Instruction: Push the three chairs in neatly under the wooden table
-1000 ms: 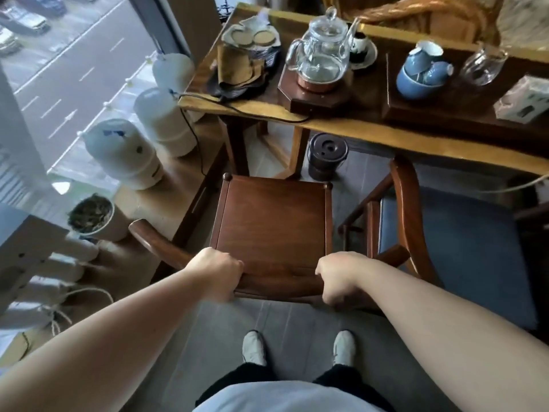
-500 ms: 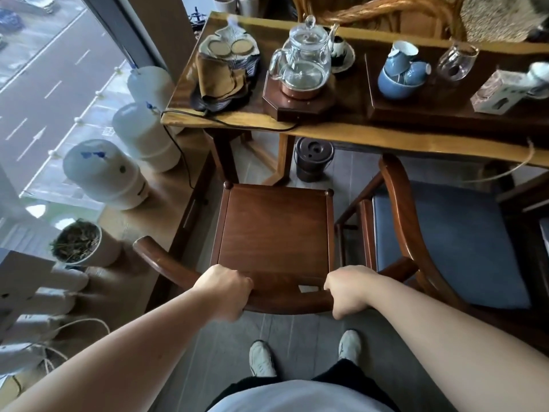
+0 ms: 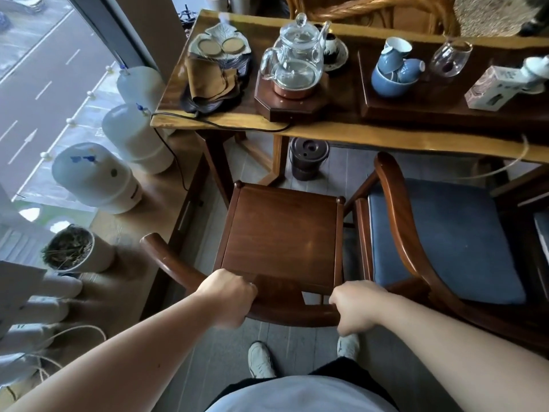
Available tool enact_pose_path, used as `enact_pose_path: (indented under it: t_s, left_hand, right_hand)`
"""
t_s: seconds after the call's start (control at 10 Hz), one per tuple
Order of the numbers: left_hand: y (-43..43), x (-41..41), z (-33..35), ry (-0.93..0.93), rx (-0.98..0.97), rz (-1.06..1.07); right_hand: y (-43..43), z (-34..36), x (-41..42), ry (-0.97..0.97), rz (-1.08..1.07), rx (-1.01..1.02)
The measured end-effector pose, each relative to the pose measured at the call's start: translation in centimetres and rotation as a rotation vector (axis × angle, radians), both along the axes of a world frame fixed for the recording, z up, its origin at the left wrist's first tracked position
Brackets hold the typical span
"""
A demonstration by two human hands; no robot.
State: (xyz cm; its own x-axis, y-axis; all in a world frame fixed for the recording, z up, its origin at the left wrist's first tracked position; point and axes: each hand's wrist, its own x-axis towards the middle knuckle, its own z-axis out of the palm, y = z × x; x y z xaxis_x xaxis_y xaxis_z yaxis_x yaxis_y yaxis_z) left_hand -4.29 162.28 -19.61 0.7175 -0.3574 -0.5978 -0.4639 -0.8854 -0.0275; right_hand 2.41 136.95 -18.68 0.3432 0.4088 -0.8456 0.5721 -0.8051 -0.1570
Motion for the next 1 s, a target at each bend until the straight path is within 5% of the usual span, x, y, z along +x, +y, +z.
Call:
enact_pose_path:
  t_s: [0.7, 1.0]
  left_hand:
    - [-2.9, 1.7, -0.1, -0.011, 0.002, -0.017]
    - [-2.9, 1.6, 0.8, -0.068, -0.110, 0.009]
  right_hand:
    - [-2.3, 0.6, 1.6, -0.033, -0.053, -0.047]
    - [-4.5, 1.1, -0.3, -0.333, 0.037, 0.171]
